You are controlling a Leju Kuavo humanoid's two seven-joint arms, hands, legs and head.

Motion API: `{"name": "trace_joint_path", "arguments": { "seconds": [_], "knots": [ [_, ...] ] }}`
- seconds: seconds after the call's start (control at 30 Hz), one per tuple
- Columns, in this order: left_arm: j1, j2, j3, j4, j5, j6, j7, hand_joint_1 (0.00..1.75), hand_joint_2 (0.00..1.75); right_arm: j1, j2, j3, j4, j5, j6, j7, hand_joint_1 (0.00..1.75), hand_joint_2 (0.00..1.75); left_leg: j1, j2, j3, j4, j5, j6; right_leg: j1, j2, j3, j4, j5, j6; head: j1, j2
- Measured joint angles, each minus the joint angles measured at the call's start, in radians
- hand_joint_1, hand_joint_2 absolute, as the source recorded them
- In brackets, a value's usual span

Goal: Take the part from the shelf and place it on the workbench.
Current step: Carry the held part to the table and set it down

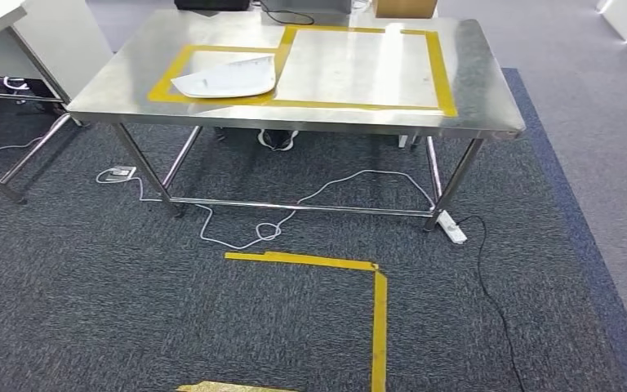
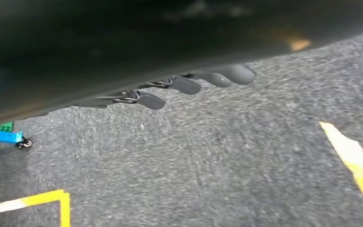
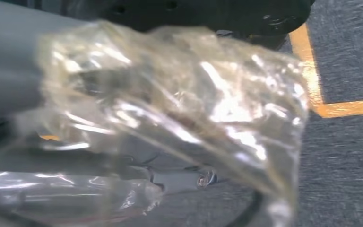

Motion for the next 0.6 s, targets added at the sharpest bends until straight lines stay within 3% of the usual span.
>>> {"name": "trace_joint_path", "arguments": {
  "seconds": [0.03,0.1,0.13,0.17,0.23,0.27,0.3,0.37,0.4,0.47,0.5,0.53,0.6],
  "knots": [
    [0.001,-0.001,0.001,0.001,0.000,0.000,0.000,0.00,0.00,0.003,0.000,0.000,-0.001,-0.003,0.000,0.001,0.00,0.00,0.001,0.003,-0.014,-0.001,0.013,0.010,-0.001,0.003,-0.011,0.027,-0.040,0.004,0.001,0.000],
    [0.001,-0.002,0.002,0.001,-0.001,0.001,-0.001,0.00,0.00,0.007,0.000,0.000,-0.005,-0.009,-0.001,0.005,0.00,0.00,-0.001,0.006,-0.046,-0.001,0.040,0.020,-0.003,0.007,-0.036,0.138,-0.150,0.010,0.004,0.000],
    [0.001,-0.002,0.002,0.001,-0.001,0.002,-0.002,0.00,0.00,0.007,0.000,0.000,-0.006,-0.013,-0.001,0.007,0.00,0.00,-0.003,0.007,-0.064,0.000,0.054,0.021,-0.003,0.009,-0.044,0.202,-0.186,0.011,0.004,0.000],
    [0.001,-0.003,0.003,0.001,-0.002,0.002,-0.002,0.00,0.00,0.008,0.000,0.000,-0.008,-0.016,-0.001,0.009,0.00,0.00,-0.004,0.009,-0.082,0.002,0.068,0.020,-0.003,0.009,-0.041,0.250,-0.194,0.012,0.004,0.000],
    [0.000,-0.003,0.004,0.001,-0.003,0.002,-0.004,0.00,0.00,0.008,0.000,0.000,-0.011,-0.020,-0.001,0.011,0.00,0.00,-0.006,0.010,-0.120,0.008,0.094,0.017,-0.003,0.010,0.004,0.255,-0.139,0.009,0.004,0.000],
    [0.000,-0.004,0.004,0.001,-0.004,0.002,-0.004,0.00,0.00,0.008,0.000,0.000,-0.014,-0.021,-0.001,0.011,0.00,0.00,-0.006,0.010,-0.138,0.012,0.106,0.015,-0.003,0.010,0.052,0.207,-0.107,0.006,0.004,0.000],
    [0.000,-0.004,0.004,0.001,-0.004,0.002,-0.004,0.00,0.00,0.007,0.000,0.000,-0.016,-0.023,-0.001,0.011,0.00,0.00,-0.007,0.010,-0.152,0.017,0.117,0.011,-0.002,0.011,0.113,0.131,-0.097,0.002,0.004,0.000],
    [-0.001,-0.005,0.005,0.001,-0.004,0.003,-0.005,0.00,0.00,0.006,0.000,0.001,-0.022,-0.025,-0.001,0.011,0.00,0.00,-0.008,0.008,-0.170,0.024,0.138,0.001,0.001,0.013,0.217,-0.025,-0.125,-0.004,0.004,0.000],
    [-0.001,-0.006,0.005,0.001,-0.004,0.003,-0.006,0.00,0.00,0.005,0.000,0.002,-0.024,-0.025,-0.001,0.011,0.00,0.00,-0.007,0.008,-0.174,0.024,0.149,-0.006,0.004,0.013,0.240,-0.069,-0.142,-0.008,0.004,0.000],
    [0.000,-0.005,0.007,0.002,-0.004,0.004,-0.007,0.00,0.00,0.007,0.001,0.003,-0.025,-0.026,-0.001,0.011,0.00,0.00,-0.004,0.007,-0.182,0.022,0.166,-0.019,0.006,0.011,0.230,-0.084,-0.135,-0.020,0.005,0.000],
    [0.002,-0.004,0.007,0.002,-0.004,0.004,-0.007,0.00,0.00,0.008,0.002,0.003,-0.025,-0.026,-0.001,0.012,0.00,0.00,-0.003,0.006,-0.189,0.030,0.149,-0.024,0.005,0.009,0.217,-0.083,-0.122,-0.029,0.005,0.000],
    [0.004,-0.004,0.008,0.002,-0.004,0.004,-0.007,0.00,0.00,0.009,0.003,0.003,-0.026,-0.026,-0.001,0.012,0.00,0.00,-0.001,0.004,-0.198,0.052,0.111,-0.030,0.004,0.006,0.202,-0.083,-0.108,-0.038,0.002,0.000],
    [0.007,-0.005,0.008,0.002,-0.004,0.004,-0.007,0.00,0.00,0.010,0.004,0.003,-0.027,-0.026,-0.001,0.013,0.00,0.00,0.001,0.003,-0.217,0.154,-0.007,-0.038,0.004,0.002,0.168,-0.082,-0.079,-0.049,-0.002,0.000]
  ]
}}
